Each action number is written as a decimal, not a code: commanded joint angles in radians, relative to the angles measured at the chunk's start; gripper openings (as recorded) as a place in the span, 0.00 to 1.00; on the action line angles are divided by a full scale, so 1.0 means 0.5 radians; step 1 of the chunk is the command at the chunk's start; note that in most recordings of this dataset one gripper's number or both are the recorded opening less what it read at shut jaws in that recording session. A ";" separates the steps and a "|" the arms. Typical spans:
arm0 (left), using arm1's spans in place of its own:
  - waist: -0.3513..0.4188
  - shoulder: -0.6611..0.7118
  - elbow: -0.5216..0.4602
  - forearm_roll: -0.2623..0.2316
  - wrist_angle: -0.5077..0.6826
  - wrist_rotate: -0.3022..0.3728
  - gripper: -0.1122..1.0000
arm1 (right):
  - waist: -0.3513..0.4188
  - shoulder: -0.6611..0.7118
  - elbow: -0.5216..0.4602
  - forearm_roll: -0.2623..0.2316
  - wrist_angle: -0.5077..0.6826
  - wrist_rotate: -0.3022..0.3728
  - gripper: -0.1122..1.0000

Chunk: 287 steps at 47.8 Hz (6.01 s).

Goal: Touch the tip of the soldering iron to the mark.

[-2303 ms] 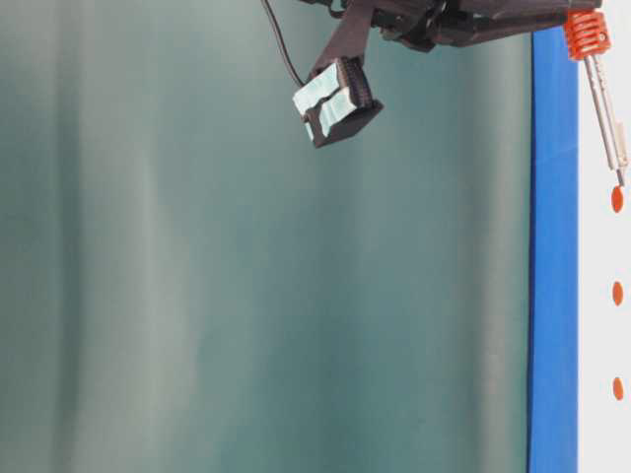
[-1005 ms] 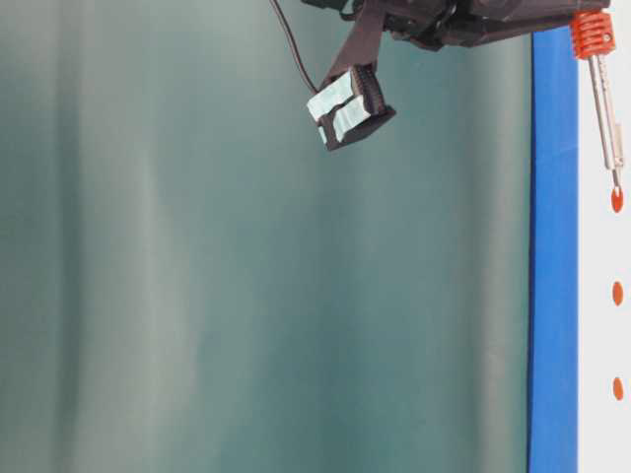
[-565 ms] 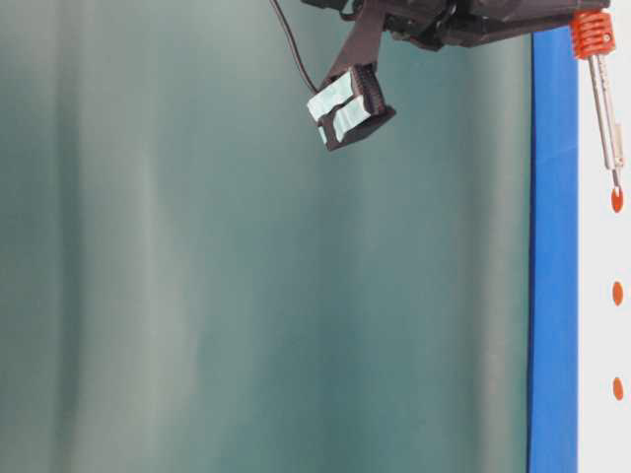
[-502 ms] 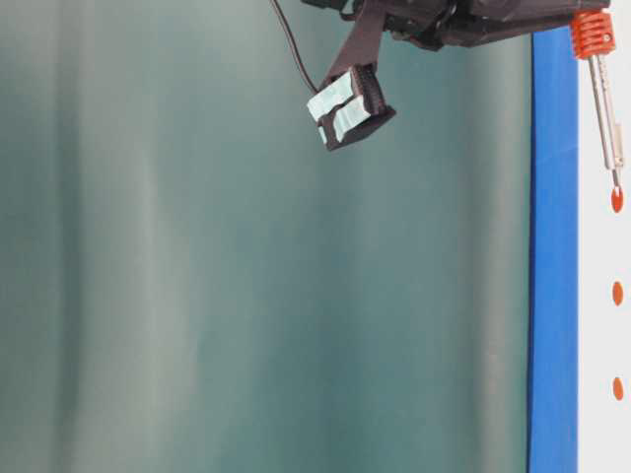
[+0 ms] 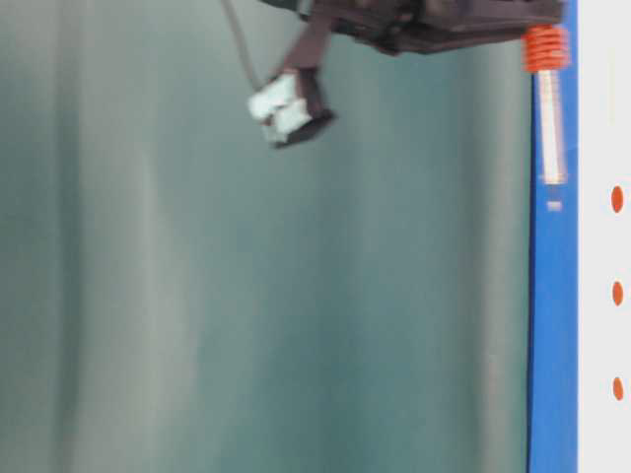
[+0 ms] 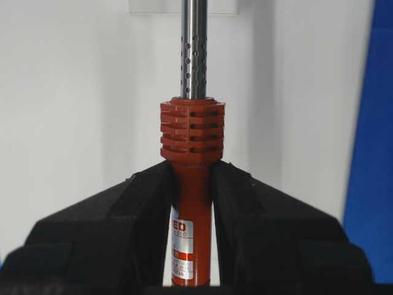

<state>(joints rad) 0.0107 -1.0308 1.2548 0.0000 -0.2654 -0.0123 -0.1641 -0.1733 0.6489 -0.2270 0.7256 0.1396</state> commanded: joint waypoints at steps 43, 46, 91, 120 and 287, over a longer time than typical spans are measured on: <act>0.003 0.009 -0.018 0.006 -0.015 -0.009 0.10 | 0.160 -0.374 -0.144 -0.012 0.365 0.175 0.16; 0.003 0.009 -0.018 0.003 -0.015 -0.009 0.10 | 0.224 -0.380 -0.138 -0.015 0.380 0.239 0.16; 0.003 0.009 -0.018 0.003 -0.021 -0.009 0.10 | 1.236 -0.224 -0.199 -0.206 0.469 1.193 0.16; 0.000 0.009 -0.018 0.003 -0.021 -0.012 0.10 | 1.200 0.067 -0.436 -0.298 0.393 1.181 0.16; -0.006 0.006 -0.021 0.003 -0.037 -0.058 0.10 | 0.969 0.954 -0.764 -0.169 -0.472 1.147 0.93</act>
<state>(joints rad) 0.0092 -1.0308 1.2548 0.0000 -0.2777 -0.0414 0.3099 0.3620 0.2761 -0.3083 0.4648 0.7164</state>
